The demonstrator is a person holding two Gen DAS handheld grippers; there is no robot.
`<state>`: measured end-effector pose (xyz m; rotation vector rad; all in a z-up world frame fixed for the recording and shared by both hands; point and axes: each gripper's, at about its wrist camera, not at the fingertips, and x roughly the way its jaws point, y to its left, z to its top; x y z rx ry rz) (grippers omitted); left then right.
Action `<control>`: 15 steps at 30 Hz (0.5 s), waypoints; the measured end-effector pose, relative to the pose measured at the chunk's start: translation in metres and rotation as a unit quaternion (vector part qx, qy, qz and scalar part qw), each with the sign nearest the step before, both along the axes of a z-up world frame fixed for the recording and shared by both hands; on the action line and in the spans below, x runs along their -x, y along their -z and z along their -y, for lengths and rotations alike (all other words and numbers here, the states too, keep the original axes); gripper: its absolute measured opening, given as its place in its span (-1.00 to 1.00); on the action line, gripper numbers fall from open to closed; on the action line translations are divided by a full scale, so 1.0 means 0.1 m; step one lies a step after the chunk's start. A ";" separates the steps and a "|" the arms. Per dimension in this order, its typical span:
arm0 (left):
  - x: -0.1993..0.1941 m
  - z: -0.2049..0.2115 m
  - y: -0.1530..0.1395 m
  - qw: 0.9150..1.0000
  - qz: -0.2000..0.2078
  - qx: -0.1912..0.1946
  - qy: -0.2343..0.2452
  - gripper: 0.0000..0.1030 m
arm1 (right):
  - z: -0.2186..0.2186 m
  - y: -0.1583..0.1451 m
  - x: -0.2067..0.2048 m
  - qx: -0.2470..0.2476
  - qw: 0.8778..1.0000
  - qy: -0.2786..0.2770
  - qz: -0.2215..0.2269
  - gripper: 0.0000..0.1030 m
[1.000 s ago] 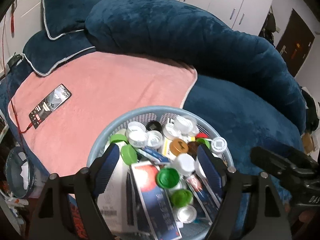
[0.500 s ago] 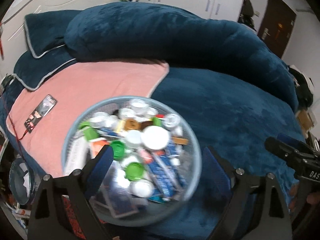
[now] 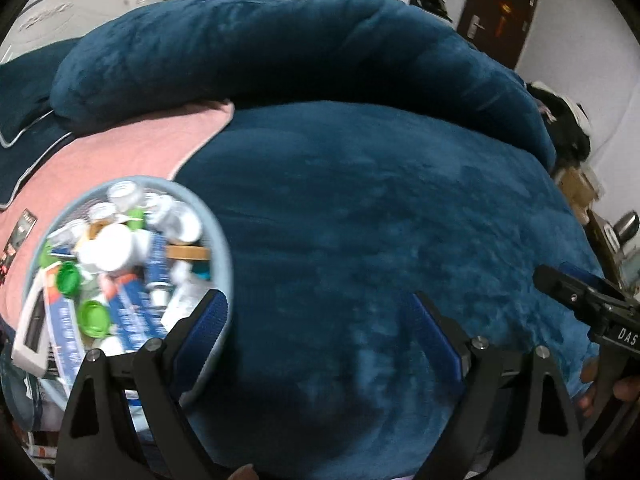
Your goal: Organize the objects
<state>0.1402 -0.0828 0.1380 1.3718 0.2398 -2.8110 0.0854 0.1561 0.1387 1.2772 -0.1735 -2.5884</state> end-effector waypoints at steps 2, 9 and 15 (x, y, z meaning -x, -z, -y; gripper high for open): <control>0.04 -0.12 0.05 1.000 0.001 0.009 0.006 0.80 | -0.14 0.05 0.00 -0.003 1.000 0.011 0.002 1.00; 0.21 -0.43 0.27 1.000 0.006 0.029 0.007 0.80 | -0.46 0.25 0.01 -0.014 0.999 0.034 0.012 1.00; 0.40 -0.56 0.55 0.998 0.016 0.058 0.006 0.80 | -0.59 0.48 0.06 -0.024 0.999 0.037 0.026 1.00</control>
